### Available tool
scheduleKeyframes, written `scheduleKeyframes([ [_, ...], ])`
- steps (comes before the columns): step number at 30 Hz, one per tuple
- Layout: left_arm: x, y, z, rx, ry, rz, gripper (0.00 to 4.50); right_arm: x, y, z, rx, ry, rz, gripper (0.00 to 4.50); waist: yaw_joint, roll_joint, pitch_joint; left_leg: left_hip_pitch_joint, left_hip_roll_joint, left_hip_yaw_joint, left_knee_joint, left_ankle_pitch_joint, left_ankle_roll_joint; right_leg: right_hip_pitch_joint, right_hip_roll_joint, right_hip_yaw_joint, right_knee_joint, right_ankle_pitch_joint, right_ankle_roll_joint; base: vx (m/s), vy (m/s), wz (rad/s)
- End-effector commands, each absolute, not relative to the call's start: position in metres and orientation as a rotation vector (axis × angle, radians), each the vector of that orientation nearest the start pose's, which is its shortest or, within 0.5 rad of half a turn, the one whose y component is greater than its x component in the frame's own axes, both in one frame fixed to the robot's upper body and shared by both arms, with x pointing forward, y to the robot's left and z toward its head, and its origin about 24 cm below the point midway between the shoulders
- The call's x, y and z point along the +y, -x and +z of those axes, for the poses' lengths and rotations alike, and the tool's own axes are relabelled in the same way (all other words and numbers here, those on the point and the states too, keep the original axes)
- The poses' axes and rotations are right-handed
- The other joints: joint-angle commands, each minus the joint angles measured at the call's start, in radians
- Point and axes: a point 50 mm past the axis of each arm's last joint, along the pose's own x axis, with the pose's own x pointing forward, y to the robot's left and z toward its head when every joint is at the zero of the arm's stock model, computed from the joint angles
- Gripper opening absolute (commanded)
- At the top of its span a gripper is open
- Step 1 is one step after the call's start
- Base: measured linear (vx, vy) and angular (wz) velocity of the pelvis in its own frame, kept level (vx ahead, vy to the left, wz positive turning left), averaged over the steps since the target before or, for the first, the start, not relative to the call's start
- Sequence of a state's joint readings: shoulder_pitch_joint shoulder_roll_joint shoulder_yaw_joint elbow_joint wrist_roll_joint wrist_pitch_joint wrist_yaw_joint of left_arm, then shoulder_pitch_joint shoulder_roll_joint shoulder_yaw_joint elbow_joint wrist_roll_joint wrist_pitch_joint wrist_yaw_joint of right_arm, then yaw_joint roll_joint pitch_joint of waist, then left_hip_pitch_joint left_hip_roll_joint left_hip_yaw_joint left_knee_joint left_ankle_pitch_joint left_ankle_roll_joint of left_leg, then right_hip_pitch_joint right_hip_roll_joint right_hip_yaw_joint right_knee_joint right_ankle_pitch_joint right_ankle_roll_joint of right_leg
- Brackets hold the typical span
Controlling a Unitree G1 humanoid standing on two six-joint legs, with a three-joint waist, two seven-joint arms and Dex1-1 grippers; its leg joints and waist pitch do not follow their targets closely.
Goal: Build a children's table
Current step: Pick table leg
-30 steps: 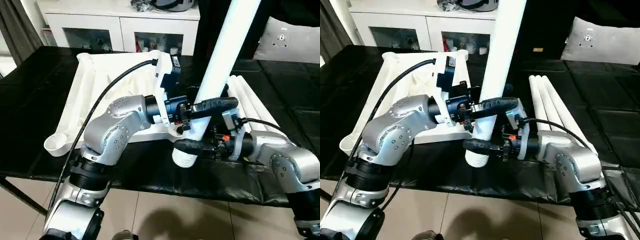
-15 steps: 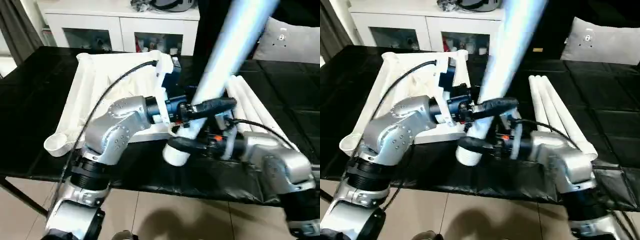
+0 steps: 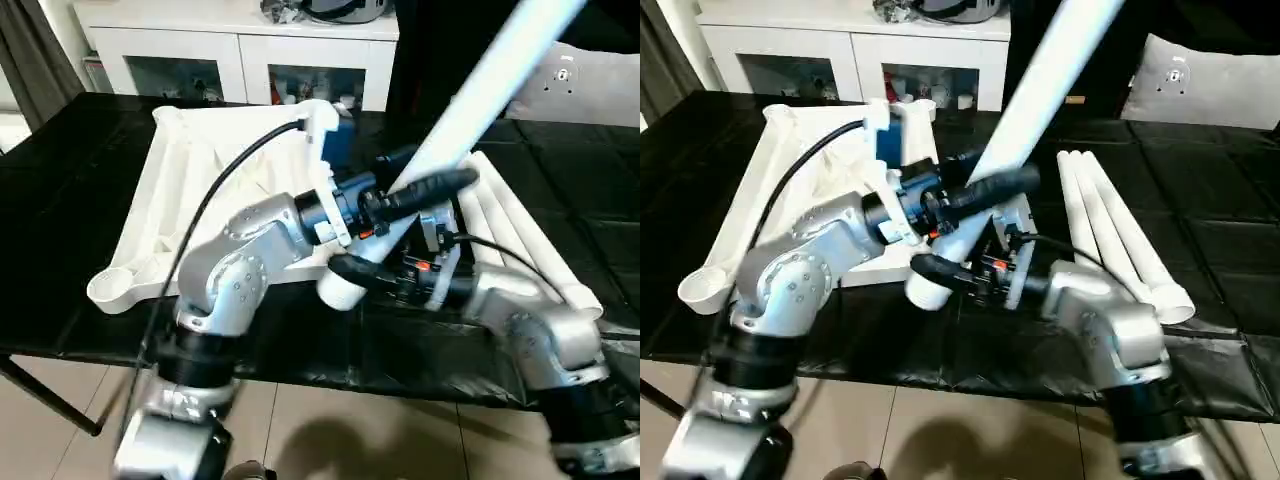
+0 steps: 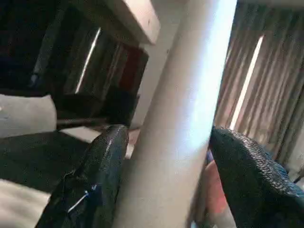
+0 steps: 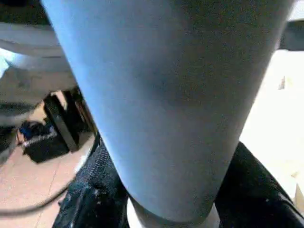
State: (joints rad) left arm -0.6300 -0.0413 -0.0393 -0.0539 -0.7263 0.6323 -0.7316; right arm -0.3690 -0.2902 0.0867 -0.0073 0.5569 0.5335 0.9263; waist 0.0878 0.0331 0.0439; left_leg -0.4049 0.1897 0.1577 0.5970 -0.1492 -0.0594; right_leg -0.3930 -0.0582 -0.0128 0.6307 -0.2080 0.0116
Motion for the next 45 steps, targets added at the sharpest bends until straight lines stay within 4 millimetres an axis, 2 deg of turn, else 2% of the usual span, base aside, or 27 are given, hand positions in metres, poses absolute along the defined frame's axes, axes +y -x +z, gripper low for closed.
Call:
scheduleKeyframes([
  [1,0.013,-0.266,0.221,-0.238,0.641,-1.549,3.05,-0.117,-0.286,0.105,0.155,-0.311,1.126,1.99,-0.002,-0.007,-0.062,0.024,0.02,0.003,-0.061,-0.224,0.011,0.042,-0.049,0.02,-0.087,-0.158,-0.207,0.0,0.0,0.0],
  [2,0.018,-0.266,0.224,-0.255,0.695,-1.542,3.05,-0.118,-0.284,0.106,0.136,-0.335,1.121,1.99,-0.002,-0.002,-0.062,0.024,0.021,0.002,-0.061,-0.23,0.008,0.042,-0.05,0.02,-0.085,-0.162,-0.209,0.0,0.0,0.0],
  [4,0.025,-0.268,0.226,-0.273,0.791,-1.521,3.05,-0.122,-0.28,0.107,0.106,-0.371,1.108,1.99,-0.001,-0.005,-0.059,0.026,0.021,0.003,-0.063,-0.248,0.001,0.038,-0.049,0.02,-0.089,-0.181,-0.215,0.0,0.0,0.0],
  [5,0.028,-0.27,0.226,-0.272,0.828,-1.498,3.05,-0.126,-0.276,0.108,0.087,-0.402,1.097,1.99,-0.001,-0.006,-0.059,0.026,0.021,0.003,-0.064,-0.257,0.0,0.038,-0.048,0.02,-0.09,-0.191,-0.215,0.0,0.0,0.0],
  [6,0.029,-0.27,0.226,-0.269,0.83,-1.489,3.05,-0.127,-0.275,0.108,0.082,-0.412,1.094,1.96,0.001,-0.013,-0.058,0.027,0.021,0.004,-0.065,-0.262,0.005,0.04,-0.048,0.02,-0.092,-0.205,-0.211,0.0,0.0,0.0],
  [7,0.029,-0.27,0.226,-0.269,0.83,-1.487,3.05,-0.127,-0.275,0.108,0.081,-0.414,1.093,1.96,-0.001,-0.012,-0.057,0.022,0.018,0.003,-0.066,-0.261,0.007,0.042,-0.048,0.019,-0.095,-0.223,-0.195,0.0,0.0,0.0],
  [8,0.03,-0.27,0.225,-0.273,0.824,-1.473,3.05,-0.128,-0.275,0.108,0.074,-0.421,1.081,1.92,-0.004,-0.019,-0.057,0.022,0.018,0.004,-0.066,-0.263,0.008,0.041,-0.047,0.019,-0.097,-0.236,-0.185,0.0,0.0,0.0],
  [10,0.032,-0.271,0.224,-0.279,0.798,-1.438,3.05,-0.13,-0.274,0.108,0.064,-0.422,1.055,1.89,-0.009,-0.017,-0.054,0.021,0.019,0.001,-0.069,-0.269,0.001,0.04,-0.05,0.02,-0.102,-0.294,-0.15,0.0,0.0,0.0],
  [12,0.036,-0.273,0.221,-0.278,0.761,-1.36,3.05,-0.132,-0.275,0.108,0.052,-0.402,1.007,1.89,-0.011,-0.016,-0.054,0.021,0.02,0.0,-0.07,-0.268,-0.003,0.04,-0.051,0.021,-0.104,-0.306,-0.138,0.0,0.0,0.0],
  [15,0.05,-0.285,0.206,-0.226,0.641,-1.159,3.34,-0.14,-0.281,0.104,0.055,-0.304,0.851,1.89,-0.02,-0.012,-0.055,0.023,0.019,-0.001,-0.071,-0.265,-0.018,0.036,-0.046,0.021,-0.103,-0.287,-0.118,0.0,0.0,0.0],
  [16,0.056,-0.291,0.199,-0.196,0.58,-1.07,3.41,-0.142,-0.282,0.102,0.065,-0.251,0.8,1.89,-0.021,-0.007,-0.056,0.021,0.021,-0.004,-0.073,-0.261,-0.031,0.035,-0.046,0.021,-0.101,-0.272,-0.107,0.0,0.0,0.0],
  [18,0.071,-0.301,0.183,-0.146,0.449,-0.901,3.44,-0.147,-0.282,0.098,0.094,-0.176,0.734,1.89,-0.025,-0.012,-0.055,0.022,0.019,-0.005,-0.075,-0.269,-0.041,0.036,-0.045,0.021,-0.102,-0.267,-0.098,0.0,0.0,0.0],
  [20,0.082,-0.307,0.171,-0.113,0.339,-0.789,3.67,-0.148,-0.281,0.097,0.105,-0.15,0.715,1.89,-0.027,-0.008,-0.057,0.025,0.018,-0.005,-0.075,-0.273,-0.043,0.036,-0.044,0.022,-0.102,-0.262,-0.082,0.0,0.0,0.0],
  [21,0.102,-0.312,0.154,-0.075,0.189,-0.621,3.82,-0.152,-0.28,0.096,0.114,-0.147,0.657,1.89,-0.026,-0.008,-0.059,0.023,0.018,-0.006,-0.075,-0.26,-0.038,0.037,-0.045,0.022,-0.102,-0.238,-0.081,0.0,0.0,0.0],
  [22,0.111,-0.313,0.147,-0.057,0.137,-0.553,3.82,-0.153,-0.279,0.096,0.118,-0.148,0.624,1.89,-0.029,-0.009,-0.061,0.022,0.02,-0.007,-0.076,-0.236,-0.036,0.04,-0.043,0.022,-0.096,-0.188,-0.077,0.0,0.0,0.0],
  [25,0.134,-0.306,0.126,0.016,0.024,-0.46,3.82,-0.154,-0.276,0.095,0.095,-0.104,0.534,1.89,-0.027,-0.01,-0.065,0.025,0.019,-0.005,-0.072,-0.207,-0.035,0.037,-0.045,0.02,-0.089,-0.126,-0.102,0.0,0.0,0.0],
  [27,0.139,-0.302,0.122,0.018,-0.002,-0.45,3.82,-0.153,-0.275,0.094,0.09,-0.097,0.514,1.89,-0.026,-0.007,-0.064,0.023,0.019,-0.003,-0.074,-0.197,-0.031,0.035,-0.045,0.021,-0.089,-0.112,-0.111,0.0,0.0,0.0],
  [30,0.153,-0.291,0.104,0.05,-0.064,-0.371,3.82,-0.159,-0.275,0.09,0.068,-0.079,0.31,1.89,-0.027,-0.005,-0.061,0.023,0.02,-0.001,-0.078,-0.216,-0.038,0.03,-0.045,0.021,-0.088,-0.125,-0.119,0.0,0.0,0.0],
  [34,0.157,-0.285,0.101,0.022,-0.047,-0.292,3.82,-0.17,-0.267,0.096,0.028,-0.114,0.26,1.89,-0.021,-0.001,-0.055,0.032,0.025,-0.006,-0.086,-0.315,-0.052,0.024,-0.046,0.024,-0.097,-0.221,-0.093,0.0,0.0,0.0],
  [36,0.158,-0.284,0.101,0.017,-0.045,-0.284,3.82,-0.171,-0.266,0.096,0.034,-0.124,0.262,1.89,-0.023,0.001,-0.053,0.03,0.023,-0.007,-0.089,-0.341,-0.055,0.022,-0.046,0.024,-0.101,-0.239,-0.084,0.0,0.0,0.0],
  [38,0.159,-0.281,0.095,0.036,-0.03,-0.272,3.82,-0.17,-0.262,0.092,0.053,-0.125,0.273,1.89,-0.026,0.005,-0.054,0.029,0.021,-0.008,-0.088,-0.348,-0.06,0.022,-0.045,0.024,-0.101,-0.239,-0.079,0.0,0.0,0.0],
  [39,0.159,-0.279,0.091,0.05,-0.038,-0.269,3.82,-0.172,-0.261,0.091,0.033,-0.108,0.246,1.89,-0.028,0.001,-0.052,0.028,0.02,-0.007,-0.089,-0.357,-0.059,0.022,-0.046,0.025,-0.104,-0.25,-0.076,0.0,0.0,0.0],
  [41,0.159,-0.278,0.087,0.062,-0.051,-0.266,3.82,-0.174,-0.26,0.091,-0.003,-0.072,0.192,1.89,-0.03,0.003,-0.053,0.026,0.019,-0.007,-0.088,-0.356,-0.058,0.021,-0.049,0.026,-0.107,-0.264,-0.072,0.0,0.0,0.0],
  [42,0.159,-0.278,0.086,0.063,-0.051,-0.263,3.82,-0.175,-0.258,0.089,0.015,-0.067,0.174,1.89,-0.028,-0.001,-0.055,0.018,0.014,-0.001,-0.083,-0.335,-0.035,0.025,-0.06,0.033,-0.11,-0.276,-0.07,0.0,0.0,0.0],
  [43,0.158,-0.277,0.086,0.061,-0.047,-0.262,3.82,-0.174,-0.256,0.085,0.045,-0.087,0.187,1.89,-0.023,-0.002,-0.057,0.01,0.008,0.005,-0.072,-0.304,0.012,0.032,-0.079,0.046,-0.118,-0.297,-0.077,0.0,0.0,0.0],
  [44,0.158,-0.277,0.086,0.061,-0.047,-0.262,3.82,-0.174,-0.256,0.085,0.045,-0.087,0.187,1.89,-0.02,-0.003,-0.057,0.005,0.007,0.006,-0.066,-0.286,0.041,0.036,-0.093,0.054,-0.124,-0.31,-0.081,0.0,0.0,0.0],
  [45,0.157,-0.277,0.087,0.054,-0.041,-0.26,3.82,-0.175,-0.251,0.079,0.097,-0.078,0.176,1.89,-0.01,-0.008,-0.06,-0.007,0.005,0.002,-0.04,-0.238,0.102,0.047,-0.131,0.077,-0.138,-0.336,-0.084,0.0,0.0,0.0],
])
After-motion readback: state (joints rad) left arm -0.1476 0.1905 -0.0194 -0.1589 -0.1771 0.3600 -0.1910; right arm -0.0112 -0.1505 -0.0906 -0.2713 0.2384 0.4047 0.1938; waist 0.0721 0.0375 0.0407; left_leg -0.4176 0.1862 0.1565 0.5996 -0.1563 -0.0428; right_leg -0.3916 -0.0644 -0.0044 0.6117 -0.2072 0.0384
